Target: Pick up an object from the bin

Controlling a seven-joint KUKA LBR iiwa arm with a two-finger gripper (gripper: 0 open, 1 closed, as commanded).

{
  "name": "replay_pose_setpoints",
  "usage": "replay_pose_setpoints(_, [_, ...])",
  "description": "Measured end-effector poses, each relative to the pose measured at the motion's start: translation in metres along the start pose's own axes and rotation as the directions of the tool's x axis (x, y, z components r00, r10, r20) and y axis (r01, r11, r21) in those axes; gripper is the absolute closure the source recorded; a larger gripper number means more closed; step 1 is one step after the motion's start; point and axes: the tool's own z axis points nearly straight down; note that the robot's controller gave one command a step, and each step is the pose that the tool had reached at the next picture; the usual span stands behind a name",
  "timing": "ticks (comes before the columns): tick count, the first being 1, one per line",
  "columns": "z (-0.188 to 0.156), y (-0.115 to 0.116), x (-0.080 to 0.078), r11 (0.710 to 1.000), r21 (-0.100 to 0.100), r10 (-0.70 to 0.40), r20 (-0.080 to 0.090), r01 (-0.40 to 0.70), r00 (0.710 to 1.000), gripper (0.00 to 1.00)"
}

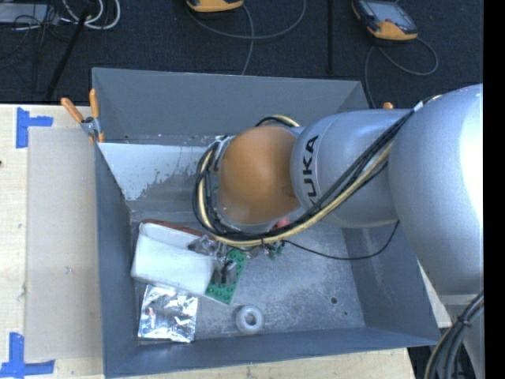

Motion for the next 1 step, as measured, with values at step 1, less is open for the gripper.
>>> replay_pose_setpoints(1, [-0.1474,-0.0095,0.0209,1.000,0.006,0.025,0.015,-0.025,1.000,1.00])
